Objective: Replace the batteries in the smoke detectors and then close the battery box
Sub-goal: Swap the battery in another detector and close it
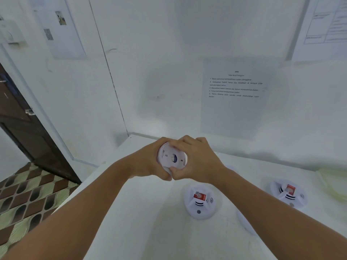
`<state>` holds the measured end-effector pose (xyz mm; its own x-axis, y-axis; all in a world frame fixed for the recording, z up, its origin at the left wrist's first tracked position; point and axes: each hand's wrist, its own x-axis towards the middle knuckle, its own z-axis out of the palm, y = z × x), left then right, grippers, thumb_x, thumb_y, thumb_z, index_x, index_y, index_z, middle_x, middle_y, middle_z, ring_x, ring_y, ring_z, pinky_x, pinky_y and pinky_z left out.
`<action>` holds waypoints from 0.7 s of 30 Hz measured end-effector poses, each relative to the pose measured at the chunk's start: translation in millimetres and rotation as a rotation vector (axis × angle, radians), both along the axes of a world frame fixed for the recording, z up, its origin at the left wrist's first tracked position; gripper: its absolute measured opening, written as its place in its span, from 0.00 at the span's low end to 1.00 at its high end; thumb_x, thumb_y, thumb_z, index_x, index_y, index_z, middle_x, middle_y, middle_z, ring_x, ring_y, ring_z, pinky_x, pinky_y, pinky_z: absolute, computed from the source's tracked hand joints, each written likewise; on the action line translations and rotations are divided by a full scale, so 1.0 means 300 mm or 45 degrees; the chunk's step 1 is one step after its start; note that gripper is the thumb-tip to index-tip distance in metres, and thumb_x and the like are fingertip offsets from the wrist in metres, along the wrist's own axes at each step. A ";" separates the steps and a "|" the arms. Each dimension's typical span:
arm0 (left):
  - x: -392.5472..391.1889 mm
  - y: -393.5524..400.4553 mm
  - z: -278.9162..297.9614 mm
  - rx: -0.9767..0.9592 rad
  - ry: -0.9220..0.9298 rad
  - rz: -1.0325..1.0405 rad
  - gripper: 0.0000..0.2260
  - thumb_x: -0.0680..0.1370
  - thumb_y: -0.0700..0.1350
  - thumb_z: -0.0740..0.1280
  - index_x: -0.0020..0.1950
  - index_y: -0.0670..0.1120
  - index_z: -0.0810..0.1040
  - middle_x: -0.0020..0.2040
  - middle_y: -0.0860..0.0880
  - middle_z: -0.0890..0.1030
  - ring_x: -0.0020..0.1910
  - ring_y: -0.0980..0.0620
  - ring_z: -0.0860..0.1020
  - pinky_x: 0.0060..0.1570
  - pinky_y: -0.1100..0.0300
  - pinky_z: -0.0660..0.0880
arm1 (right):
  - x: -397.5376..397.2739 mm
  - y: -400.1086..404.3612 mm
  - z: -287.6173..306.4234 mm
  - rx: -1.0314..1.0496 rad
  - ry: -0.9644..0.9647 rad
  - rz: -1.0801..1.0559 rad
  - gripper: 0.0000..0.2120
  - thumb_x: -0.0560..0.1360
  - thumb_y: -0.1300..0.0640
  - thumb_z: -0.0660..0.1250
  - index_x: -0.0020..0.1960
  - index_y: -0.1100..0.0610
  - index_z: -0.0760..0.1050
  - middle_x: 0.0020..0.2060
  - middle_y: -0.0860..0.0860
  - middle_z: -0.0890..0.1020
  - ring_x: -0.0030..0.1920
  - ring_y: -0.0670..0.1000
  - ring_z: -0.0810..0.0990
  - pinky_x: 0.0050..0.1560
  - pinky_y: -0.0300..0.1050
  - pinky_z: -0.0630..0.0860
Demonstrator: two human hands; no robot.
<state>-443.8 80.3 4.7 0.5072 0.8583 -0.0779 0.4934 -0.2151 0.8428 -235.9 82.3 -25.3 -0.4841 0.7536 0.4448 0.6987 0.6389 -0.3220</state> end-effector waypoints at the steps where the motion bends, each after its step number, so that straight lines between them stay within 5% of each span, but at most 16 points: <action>1: 0.001 0.002 -0.003 0.006 -0.003 0.011 0.38 0.63 0.32 0.83 0.67 0.55 0.72 0.61 0.53 0.80 0.59 0.51 0.81 0.51 0.56 0.82 | -0.002 0.002 -0.001 -0.027 0.020 -0.002 0.36 0.65 0.31 0.66 0.69 0.46 0.74 0.57 0.42 0.78 0.57 0.45 0.77 0.67 0.49 0.65; 8: -0.007 0.004 -0.001 -0.013 0.040 0.004 0.38 0.63 0.34 0.84 0.66 0.54 0.72 0.60 0.53 0.81 0.58 0.50 0.81 0.53 0.50 0.83 | 0.011 0.021 0.016 0.093 -0.084 0.115 0.33 0.66 0.38 0.74 0.68 0.49 0.74 0.55 0.45 0.78 0.53 0.47 0.76 0.63 0.47 0.63; 21: -0.017 0.005 -0.002 -0.061 0.066 -0.004 0.37 0.62 0.33 0.83 0.65 0.52 0.73 0.59 0.52 0.81 0.57 0.50 0.81 0.53 0.50 0.83 | -0.003 0.015 0.013 0.057 -0.083 0.127 0.33 0.66 0.40 0.73 0.69 0.48 0.73 0.57 0.45 0.78 0.54 0.48 0.76 0.65 0.47 0.62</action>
<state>-448.9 81.8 4.2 0.5037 0.8515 -0.1453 0.5362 -0.1763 0.8255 -236.9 86.9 -21.5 -0.5849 0.6800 0.4421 0.6494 0.7192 -0.2472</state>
